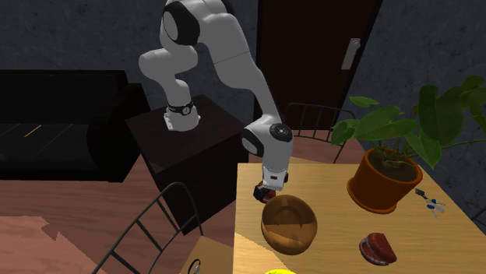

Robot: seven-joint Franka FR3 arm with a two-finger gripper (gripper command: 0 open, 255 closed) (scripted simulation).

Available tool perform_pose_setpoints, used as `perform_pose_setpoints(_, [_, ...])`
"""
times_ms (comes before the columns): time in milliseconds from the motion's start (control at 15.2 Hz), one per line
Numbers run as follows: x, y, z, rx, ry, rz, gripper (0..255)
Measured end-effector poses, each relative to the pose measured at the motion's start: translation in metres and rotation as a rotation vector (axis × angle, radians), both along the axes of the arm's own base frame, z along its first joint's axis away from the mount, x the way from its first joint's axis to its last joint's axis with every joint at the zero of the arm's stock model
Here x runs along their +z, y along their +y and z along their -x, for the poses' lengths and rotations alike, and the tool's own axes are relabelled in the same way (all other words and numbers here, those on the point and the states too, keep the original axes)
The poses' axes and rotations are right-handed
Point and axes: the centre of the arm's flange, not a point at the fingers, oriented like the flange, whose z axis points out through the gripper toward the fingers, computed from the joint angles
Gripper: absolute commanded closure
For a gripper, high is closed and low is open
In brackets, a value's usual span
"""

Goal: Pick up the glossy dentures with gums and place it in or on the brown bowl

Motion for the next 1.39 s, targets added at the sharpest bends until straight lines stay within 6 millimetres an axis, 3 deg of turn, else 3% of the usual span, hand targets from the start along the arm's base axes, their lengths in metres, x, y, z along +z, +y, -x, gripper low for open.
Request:
perform_pose_setpoints(330, [-0.002,0.000,0.000,0.000,0.000,0.000,0])
perform_pose_setpoints(396, [-0.002,0.000,0.000,0.000,0.000,0.000,255])
perform_pose_setpoints(1056, [-0.002,-0.001,0.000,-0.001,-0.003,0.000,255])
perform_pose_setpoints(1386, [0.019,0.000,0.001,0.000,-0.001,0.000,255])
